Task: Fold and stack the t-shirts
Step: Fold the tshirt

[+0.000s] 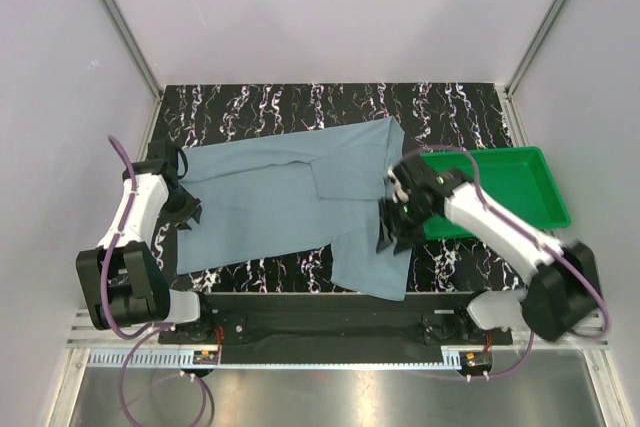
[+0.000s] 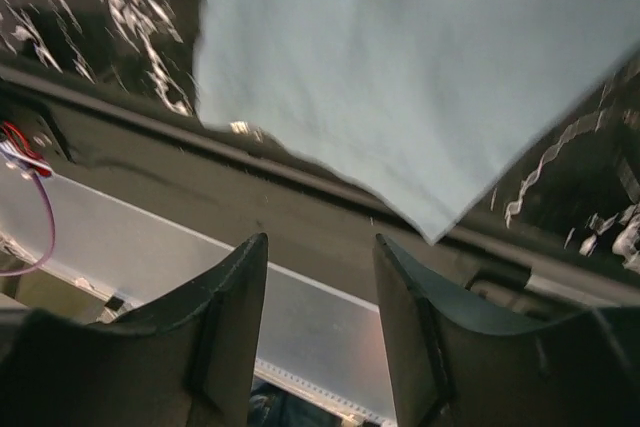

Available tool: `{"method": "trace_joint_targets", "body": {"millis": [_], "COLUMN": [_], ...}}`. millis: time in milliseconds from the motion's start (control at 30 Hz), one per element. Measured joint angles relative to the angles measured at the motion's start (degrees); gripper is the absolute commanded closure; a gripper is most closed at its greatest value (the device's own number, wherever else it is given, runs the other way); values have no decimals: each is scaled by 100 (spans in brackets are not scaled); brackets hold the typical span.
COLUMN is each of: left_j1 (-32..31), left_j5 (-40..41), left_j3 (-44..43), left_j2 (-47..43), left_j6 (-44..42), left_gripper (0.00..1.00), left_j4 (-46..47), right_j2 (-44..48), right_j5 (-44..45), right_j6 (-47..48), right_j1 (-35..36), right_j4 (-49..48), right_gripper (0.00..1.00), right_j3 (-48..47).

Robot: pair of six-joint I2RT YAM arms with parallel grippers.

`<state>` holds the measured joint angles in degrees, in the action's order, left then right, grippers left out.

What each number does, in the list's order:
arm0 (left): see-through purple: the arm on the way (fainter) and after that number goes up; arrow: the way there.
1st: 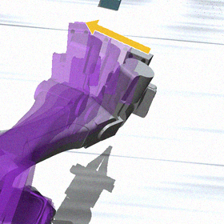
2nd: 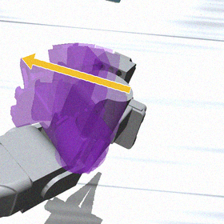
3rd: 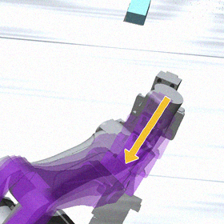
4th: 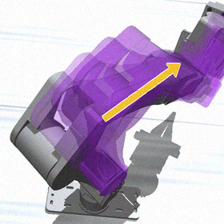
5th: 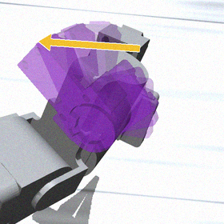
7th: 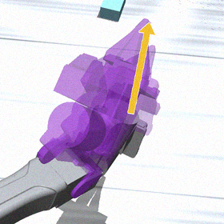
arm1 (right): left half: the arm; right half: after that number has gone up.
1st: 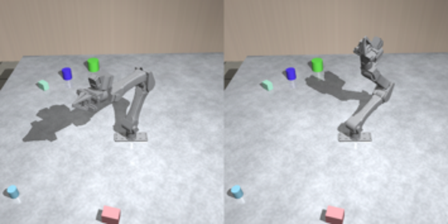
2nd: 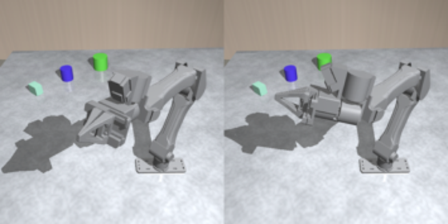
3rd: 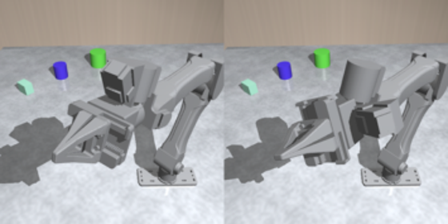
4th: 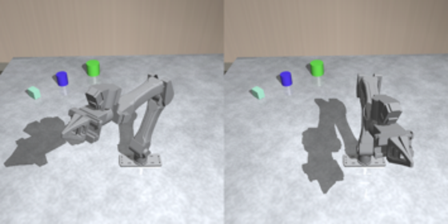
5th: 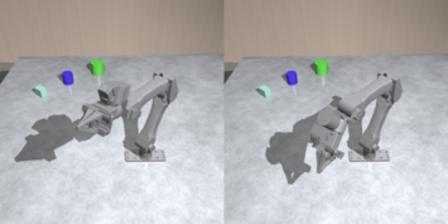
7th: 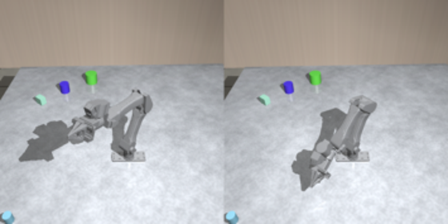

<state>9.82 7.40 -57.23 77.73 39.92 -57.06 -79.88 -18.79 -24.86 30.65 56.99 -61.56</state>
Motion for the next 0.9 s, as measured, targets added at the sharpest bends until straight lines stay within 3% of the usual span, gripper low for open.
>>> {"method": "trace_joint_targets", "body": {"millis": [200,400,633,900], "left_j1": [2,7,7,7], "left_j5": [50,44,31,-101], "left_j3": [39,136,144,240], "left_j2": [-4,-2,-2,-4], "left_j6": [-42,-101,-197,-264], "left_gripper": [68,68,68,68], "left_j4": [20,68,144,260], "right_j2": [2164,3283,3021,2103], "right_j5": [157,179,472,872], "right_j6": [-1207,-2356,-2964,-3274], "right_j1": [365,516,531,535], "right_j4": [162,72,-85,-1235], "right_gripper": [46,44,40,44], "right_j3": [1757,2820,3285,3348]}}
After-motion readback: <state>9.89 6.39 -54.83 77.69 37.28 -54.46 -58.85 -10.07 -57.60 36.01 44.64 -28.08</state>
